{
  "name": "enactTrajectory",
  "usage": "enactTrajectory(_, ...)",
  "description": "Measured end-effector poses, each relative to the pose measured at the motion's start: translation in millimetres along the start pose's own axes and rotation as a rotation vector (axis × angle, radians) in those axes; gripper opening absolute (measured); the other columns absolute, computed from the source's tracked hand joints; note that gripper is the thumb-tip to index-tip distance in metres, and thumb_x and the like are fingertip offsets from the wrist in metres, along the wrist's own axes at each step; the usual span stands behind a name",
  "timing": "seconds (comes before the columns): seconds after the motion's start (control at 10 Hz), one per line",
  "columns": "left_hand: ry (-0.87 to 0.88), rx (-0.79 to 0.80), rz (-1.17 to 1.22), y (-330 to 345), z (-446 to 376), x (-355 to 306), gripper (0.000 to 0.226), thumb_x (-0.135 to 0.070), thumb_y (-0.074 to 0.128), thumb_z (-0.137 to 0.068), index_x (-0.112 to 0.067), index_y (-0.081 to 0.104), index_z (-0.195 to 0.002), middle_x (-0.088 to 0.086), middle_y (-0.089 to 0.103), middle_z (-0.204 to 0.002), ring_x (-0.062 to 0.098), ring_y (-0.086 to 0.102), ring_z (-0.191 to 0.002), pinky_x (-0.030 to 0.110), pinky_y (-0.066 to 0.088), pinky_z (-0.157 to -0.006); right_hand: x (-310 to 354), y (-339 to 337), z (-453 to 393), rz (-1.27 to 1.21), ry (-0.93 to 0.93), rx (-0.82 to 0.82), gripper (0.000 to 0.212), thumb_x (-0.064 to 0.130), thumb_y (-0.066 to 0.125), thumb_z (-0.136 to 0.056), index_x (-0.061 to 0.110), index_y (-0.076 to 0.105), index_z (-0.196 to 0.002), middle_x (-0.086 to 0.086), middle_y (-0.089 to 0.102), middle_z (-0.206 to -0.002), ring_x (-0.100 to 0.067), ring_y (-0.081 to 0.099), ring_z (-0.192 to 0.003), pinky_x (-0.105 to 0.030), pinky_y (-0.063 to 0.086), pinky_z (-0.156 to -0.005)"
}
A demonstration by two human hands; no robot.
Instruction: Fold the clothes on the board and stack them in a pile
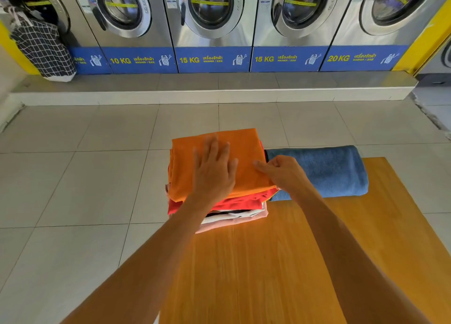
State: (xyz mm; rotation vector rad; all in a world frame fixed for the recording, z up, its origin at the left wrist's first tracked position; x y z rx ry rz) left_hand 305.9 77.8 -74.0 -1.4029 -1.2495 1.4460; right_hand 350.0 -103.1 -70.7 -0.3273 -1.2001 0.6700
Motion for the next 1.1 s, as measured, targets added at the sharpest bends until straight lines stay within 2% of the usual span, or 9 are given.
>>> enactTrajectory(0.2,0.026,0.011,-0.106,25.3,1.3,2.6,0.075,-0.063,0.003,-0.093,-0.024,0.008,-0.157,0.007,-0.004,-0.165,0.031,-0.007,-0.151,0.054,-0.003,-0.120,-22.5,-20.1,-8.3,-0.105,0.040,-0.057,0.028,0.031,0.072,-0.090,0.008,0.063,-0.077,-0.007,0.073,-0.080,-0.016,0.066,-0.069,-0.030,0.050,-0.061)
enactTrajectory(0.3,0.025,0.023,-0.123,26.0,0.6,1.8,0.077,-0.064,0.000,-0.091,-0.024,0.004,-0.157,0.007,-0.007,-0.164,0.030,-0.010,-0.151,0.054,-0.003,-0.120,-20.9,-20.8,-16.4,-0.185,0.047,-0.213,0.038,0.040,0.067,-0.090,0.012,0.057,-0.067,-0.005,0.061,-0.064,-0.016,0.055,-0.061,-0.042,0.054,-0.066)
enactTrajectory(0.4,0.018,0.029,-0.124,26.0,-0.1,1.2,0.078,-0.064,-0.002,-0.090,-0.024,0.004,-0.157,0.007,-0.007,-0.164,0.030,-0.010,-0.151,0.053,-0.003,-0.120,-2.4,0.6,-30.7,-0.145,0.021,-0.186,0.043,0.060,0.064,-0.088,0.018,0.065,-0.083,0.005,0.062,-0.076,-0.013,0.057,-0.070,-0.031,0.046,-0.066)
enactTrajectory(0.5,0.022,0.034,-0.129,25.7,0.6,1.3,0.077,-0.064,0.001,-0.092,-0.023,0.004,-0.157,0.008,-0.007,-0.164,0.030,-0.010,-0.151,0.054,-0.001,-0.120,7.5,9.1,-47.6,-0.031,-0.046,-0.204,0.038,0.060,0.061,-0.090,0.023,0.067,-0.087,0.002,0.066,-0.084,-0.018,0.061,-0.079,-0.030,0.046,-0.068)
enactTrajectory(0.6,0.028,0.041,-0.145,26.0,1.2,2.0,0.075,-0.064,0.006,-0.093,-0.023,0.003,-0.157,0.008,-0.008,-0.164,0.030,-0.011,-0.150,0.055,0.000,-0.119,0.6,1.3,-60.4,0.008,-0.054,-0.240,0.044,0.048,0.057,-0.097,0.019,0.055,-0.065,-0.001,0.060,-0.066,-0.022,0.057,-0.067,-0.031,0.048,-0.063)
enactTrajectory(0.7,0.022,0.036,-0.147,24.5,1.7,-0.1,0.076,-0.064,0.004,-0.093,-0.024,0.004,-0.157,0.008,-0.008,-0.164,0.030,-0.011,-0.150,0.055,-0.001,-0.119,0.0,-4.1,-65.1,-0.036,-0.029,-0.284,0.050,0.053,0.049,-0.097,0.016,0.052,-0.063,-0.006,0.067,-0.069,-0.029,0.061,-0.064,-0.038,0.056,-0.067)
enactTrajectory(0.8,0.015,0.054,-0.145,23.9,-0.9,-0.9,0.075,-0.064,0.005,-0.093,-0.024,0.005,-0.157,0.008,-0.007,-0.164,0.030,-0.010,-0.151,0.056,-0.001,-0.119,13.5,8.2,-64.3,0.134,-0.065,-0.182,0.053,0.067,0.047,-0.093,0.019,0.057,-0.075,0.003,0.057,-0.068,-0.018,0.056,-0.064,-0.033,0.047,-0.066)
enactTrajectory(1.0,-0.094,0.062,-0.061,5.1,18.7,31.3,0.074,-0.069,0.002,-0.091,-0.033,-0.003,-0.155,0.009,-0.008,-0.164,0.031,-0.011,-0.150,0.058,-0.005,-0.118,21.6,-25.1,-40.9,0.288,-0.058,-0.250,0.034,0.037,0.053,-0.097,0.014,0.058,-0.073,-0.001,0.057,-0.067,-0.024,0.056,-0.066,-0.029,0.045,-0.058)
enactTrajectory(1.1,-0.228,0.098,-0.129,1.7,56.9,84.8,0.072,-0.066,0.004,-0.093,-0.032,-0.006,-0.155,0.014,0.002,-0.164,0.037,0.000,-0.150,0.064,0.002,-0.114,15.7,-32.3,9.2,0.183,-0.119,-0.320,0.027,0.043,0.053,-0.094,0.021,0.060,-0.080,0.004,0.065,-0.073,-0.019,0.061,-0.066,-0.031,0.052,-0.061)
Point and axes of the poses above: each hand's wrist, its own z-axis away from the middle knuckle, its own y-axis out of the palm, x = y × z, the point moved 6 cm from there along -z, towards the middle knuckle
